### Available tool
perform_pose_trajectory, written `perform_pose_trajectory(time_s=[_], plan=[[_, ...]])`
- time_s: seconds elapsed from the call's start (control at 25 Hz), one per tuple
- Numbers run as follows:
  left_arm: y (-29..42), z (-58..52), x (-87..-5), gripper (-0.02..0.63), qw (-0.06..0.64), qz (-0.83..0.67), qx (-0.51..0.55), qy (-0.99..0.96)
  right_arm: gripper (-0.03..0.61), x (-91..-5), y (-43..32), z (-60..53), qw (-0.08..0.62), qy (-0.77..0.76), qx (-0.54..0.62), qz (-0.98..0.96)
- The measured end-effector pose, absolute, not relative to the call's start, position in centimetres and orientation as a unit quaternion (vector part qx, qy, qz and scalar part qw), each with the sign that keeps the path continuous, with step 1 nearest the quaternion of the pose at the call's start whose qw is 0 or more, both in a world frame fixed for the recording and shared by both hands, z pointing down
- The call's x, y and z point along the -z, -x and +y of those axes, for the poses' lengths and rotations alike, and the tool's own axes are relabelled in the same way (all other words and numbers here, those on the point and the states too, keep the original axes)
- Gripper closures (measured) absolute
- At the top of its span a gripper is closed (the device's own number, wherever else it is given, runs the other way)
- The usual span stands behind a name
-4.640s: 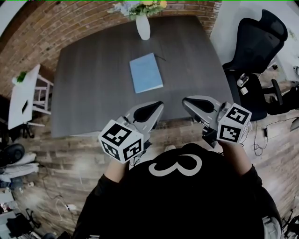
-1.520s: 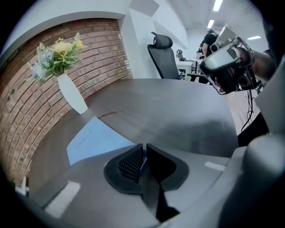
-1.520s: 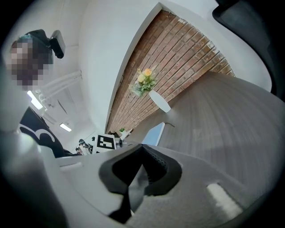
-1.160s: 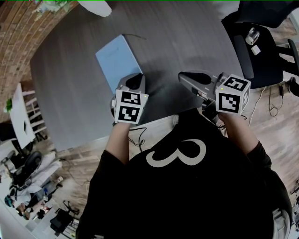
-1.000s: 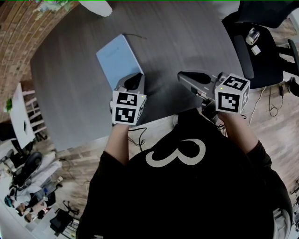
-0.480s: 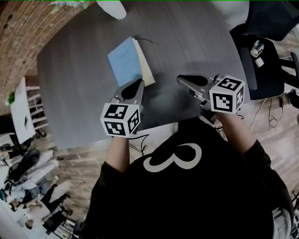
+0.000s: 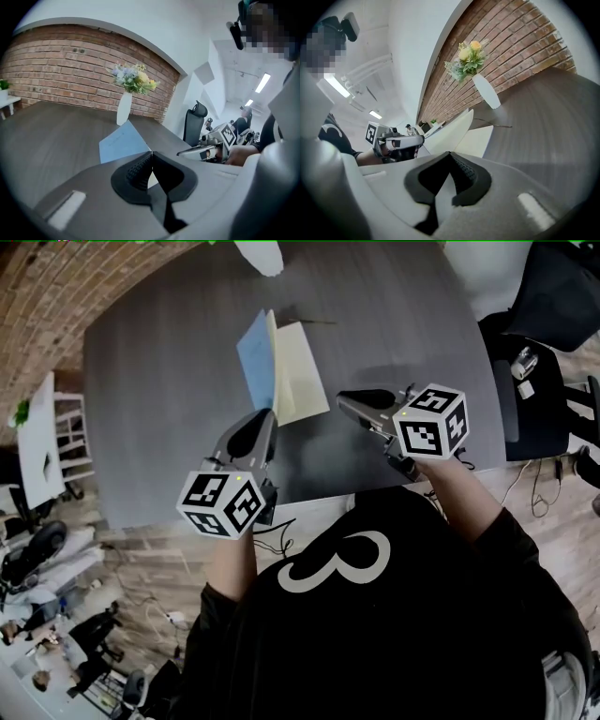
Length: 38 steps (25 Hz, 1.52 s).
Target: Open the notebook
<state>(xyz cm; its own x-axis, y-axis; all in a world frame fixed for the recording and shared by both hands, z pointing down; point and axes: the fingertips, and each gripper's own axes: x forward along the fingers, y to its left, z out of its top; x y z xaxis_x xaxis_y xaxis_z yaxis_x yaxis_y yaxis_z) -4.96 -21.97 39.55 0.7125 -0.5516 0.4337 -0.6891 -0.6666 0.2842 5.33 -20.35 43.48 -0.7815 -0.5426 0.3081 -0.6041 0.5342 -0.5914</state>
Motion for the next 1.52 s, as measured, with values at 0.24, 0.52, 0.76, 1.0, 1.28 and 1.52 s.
perform_pose_trajectory(time_s=[0.24,0.52,0.76,1.0,1.28,1.52], plan=[[8.1,-22.2,-38.4,0.589,0.232,-0.378,-0.120,-0.888,0.577,-44.5,-2.7,-22.1,0.081,-0.309,-0.342,-0.884],[12.2,-22.8,-37.9,0.589,0.255,-0.416,-0.087,-0.868,0.577,-45.4,-0.4,-23.8,0.109,-0.294,-0.334,-0.889],[14.6,-23.0,-38.2,0.589,0.271,-0.442,-0.066,-0.853,0.577,-47.9,0.6,-24.7,0.174,-0.293,-0.302,-0.890],[16.6,-23.3,-39.0,0.589,0.289,-0.462,-0.039,-0.837,0.577,-51.1,1.0,-24.9,0.262,-0.287,-0.261,-0.884],[21.1,-23.9,-41.2,0.588,0.355,-0.496,0.001,-0.793,0.577,-52.1,1.4,-24.8,0.319,-0.273,-0.230,-0.878],[23.2,-23.9,-44.4,0.584,0.359,-0.532,-0.015,-0.767,0.577,-52.9,1.5,-24.5,0.361,-0.262,-0.202,-0.872]])
